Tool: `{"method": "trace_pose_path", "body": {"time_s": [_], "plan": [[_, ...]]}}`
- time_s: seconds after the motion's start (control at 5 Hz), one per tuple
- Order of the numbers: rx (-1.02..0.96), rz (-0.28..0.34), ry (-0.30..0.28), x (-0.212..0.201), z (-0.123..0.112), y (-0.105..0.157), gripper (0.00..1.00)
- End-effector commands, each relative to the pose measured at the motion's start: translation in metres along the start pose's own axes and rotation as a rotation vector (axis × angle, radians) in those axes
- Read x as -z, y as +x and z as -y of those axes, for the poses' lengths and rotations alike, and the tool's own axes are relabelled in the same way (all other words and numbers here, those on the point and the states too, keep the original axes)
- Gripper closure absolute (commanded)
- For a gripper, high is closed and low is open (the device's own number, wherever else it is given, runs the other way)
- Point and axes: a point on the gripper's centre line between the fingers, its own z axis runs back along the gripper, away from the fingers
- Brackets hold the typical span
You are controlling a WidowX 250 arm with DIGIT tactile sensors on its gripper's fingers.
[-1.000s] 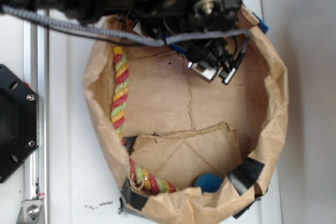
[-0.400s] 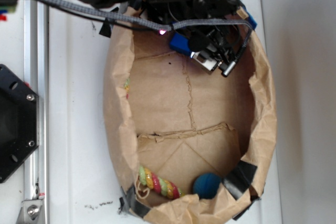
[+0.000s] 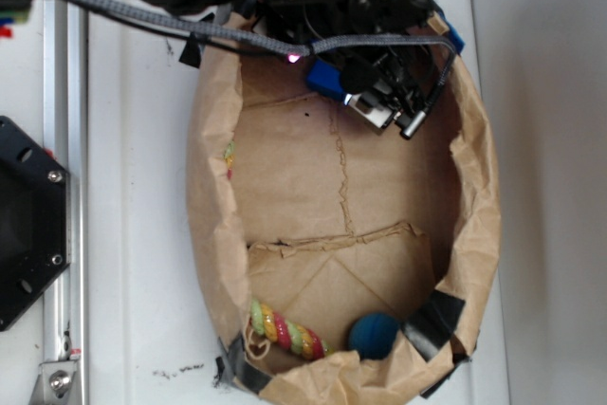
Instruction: Grab the blue block.
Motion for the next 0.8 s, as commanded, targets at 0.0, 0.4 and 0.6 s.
{"method": "trace_pose_path", "body": {"time_s": [0.0, 0.4, 0.6], "plan": [[0.023, 0.039, -0.053, -0.012, 0.012, 0.002, 0.0], [0.03, 0.06, -0.082, -0.019, 0.009, 0.003, 0.0], [0.015, 0.1, -0.045, -0.008, -0.003, 0.014, 0.0]]}}
